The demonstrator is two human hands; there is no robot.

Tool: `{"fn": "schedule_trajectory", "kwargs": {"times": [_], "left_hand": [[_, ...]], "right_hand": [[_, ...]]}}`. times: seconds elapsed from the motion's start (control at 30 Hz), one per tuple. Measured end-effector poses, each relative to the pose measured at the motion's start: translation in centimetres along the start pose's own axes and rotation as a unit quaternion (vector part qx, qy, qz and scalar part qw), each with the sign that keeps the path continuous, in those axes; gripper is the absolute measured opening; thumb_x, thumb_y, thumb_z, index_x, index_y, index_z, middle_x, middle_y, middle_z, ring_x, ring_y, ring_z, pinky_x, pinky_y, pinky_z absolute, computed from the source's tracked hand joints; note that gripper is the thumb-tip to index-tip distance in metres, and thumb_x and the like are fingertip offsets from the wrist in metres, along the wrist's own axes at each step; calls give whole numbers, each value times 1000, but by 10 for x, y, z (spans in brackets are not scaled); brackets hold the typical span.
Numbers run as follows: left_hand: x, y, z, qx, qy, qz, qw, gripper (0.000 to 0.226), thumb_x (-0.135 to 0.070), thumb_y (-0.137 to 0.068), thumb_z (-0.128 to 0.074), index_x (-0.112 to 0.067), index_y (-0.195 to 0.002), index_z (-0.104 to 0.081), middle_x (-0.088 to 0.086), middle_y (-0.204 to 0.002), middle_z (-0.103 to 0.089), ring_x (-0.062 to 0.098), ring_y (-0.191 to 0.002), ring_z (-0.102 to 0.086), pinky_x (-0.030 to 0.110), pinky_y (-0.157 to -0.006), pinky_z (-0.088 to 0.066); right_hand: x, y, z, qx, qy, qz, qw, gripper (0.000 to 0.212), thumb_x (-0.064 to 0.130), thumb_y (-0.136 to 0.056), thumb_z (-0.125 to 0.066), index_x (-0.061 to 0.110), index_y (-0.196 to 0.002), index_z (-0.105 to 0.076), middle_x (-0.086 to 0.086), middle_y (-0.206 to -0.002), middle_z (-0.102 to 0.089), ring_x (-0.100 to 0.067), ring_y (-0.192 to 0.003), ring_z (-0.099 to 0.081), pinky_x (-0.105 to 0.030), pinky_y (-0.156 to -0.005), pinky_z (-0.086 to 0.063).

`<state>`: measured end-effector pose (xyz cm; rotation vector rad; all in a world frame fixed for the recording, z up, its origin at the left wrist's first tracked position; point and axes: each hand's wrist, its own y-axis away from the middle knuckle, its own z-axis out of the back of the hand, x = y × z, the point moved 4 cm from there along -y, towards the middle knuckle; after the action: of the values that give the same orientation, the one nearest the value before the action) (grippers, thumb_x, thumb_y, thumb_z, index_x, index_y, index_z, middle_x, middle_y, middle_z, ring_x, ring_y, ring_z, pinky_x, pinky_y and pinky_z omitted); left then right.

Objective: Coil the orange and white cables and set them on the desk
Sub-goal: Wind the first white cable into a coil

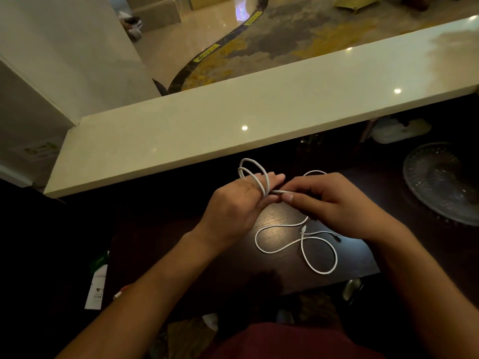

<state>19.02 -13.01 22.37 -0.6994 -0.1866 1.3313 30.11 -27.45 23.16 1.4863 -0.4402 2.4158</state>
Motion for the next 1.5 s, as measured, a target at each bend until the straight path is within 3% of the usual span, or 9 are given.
{"fn": "schedule_trajectory", "kwargs": {"times": [0.17,0.4,0.53,0.77,0.93,1.03,1.17,1.33,1.5], "left_hand": [[11,5,-6,2,11,17,1000,42,-28,-107,-45,1,-132,-62,12,-133,-66,24,-126,-62,45,-102,-52],[14,7,-8,19,-21,-3,1000,39,-24,-105,-49,0,-133,-62,13,-136,-64,23,-131,-57,34,-114,-41],[24,7,-14,46,-8,56,997,38,-25,-101,-53,-7,-131,-65,10,-127,-70,23,-119,-67,38,-102,-52],[52,7,0,92,-3,166,982,38,-38,-100,-47,-18,-119,-73,0,-110,-77,23,-100,-73,42,-81,-58],[46,7,-18,208,20,200,957,36,-42,-97,-52,-18,-105,-76,5,-93,-77,22,-85,-70,16,-65,-41],[21,7,-27,281,125,185,933,31,-46,-98,-52,-25,-105,-75,1,-102,-77,7,-92,-70,23,-82,-53],[-20,1,-27,333,214,140,908,22,-32,-100,-58,-19,-107,-76,0,-109,-76,8,-97,-70,35,-85,-54],[-40,-11,-7,264,315,130,902,24,-16,-101,-59,-8,-119,-73,1,-115,-75,9,-109,-68,26,-97,-51],[-42,-21,19,124,460,182,860,30,-9,-99,-51,1,-124,-64,7,-117,-73,14,-116,-67,26,-103,-46]], "right_hand": [[1,2,1,3,81,-4,997,14,26,-99,-64,23,-93,-76,5,-60,-58,-10,-52,-52,-17,-53,-35],[3,4,1,28,103,-4,994,17,31,-101,-60,26,-91,-73,0,-63,-61,-16,-57,-55,-26,-57,-39],[10,3,-7,47,140,20,989,27,42,-99,-52,24,-95,-73,2,-67,-65,-16,-62,-60,-26,-58,-41],[13,10,12,12,-12,7,1000,18,32,-97,-61,22,-102,-75,-9,-67,-64,-20,-56,-60,-30,-54,-47],[26,6,12,12,-63,50,997,23,27,-101,-58,20,-113,-75,-13,-70,-66,-25,-55,-60,-35,-53,-51],[26,-3,15,-28,-93,74,993,24,23,-100,-56,11,-110,-75,-1,-72,-69,-10,-50,-54,-26,-51,-45],[13,-16,18,-88,-156,62,982,23,18,-102,-52,5,-92,-68,-21,-56,-42,-13,-46,-35,-19,-45,-29],[-12,-25,23,-174,-201,3,964,24,16,-104,-52,8,-86,-65,6,-52,-38,-6,-45,-33,-16,-45,-27],[-39,-27,4,-192,-199,-49,960,26,26,-99,-63,13,-77,-63,-3,-58,-45,-9,-51,-39,-20,-48,-30]]}}
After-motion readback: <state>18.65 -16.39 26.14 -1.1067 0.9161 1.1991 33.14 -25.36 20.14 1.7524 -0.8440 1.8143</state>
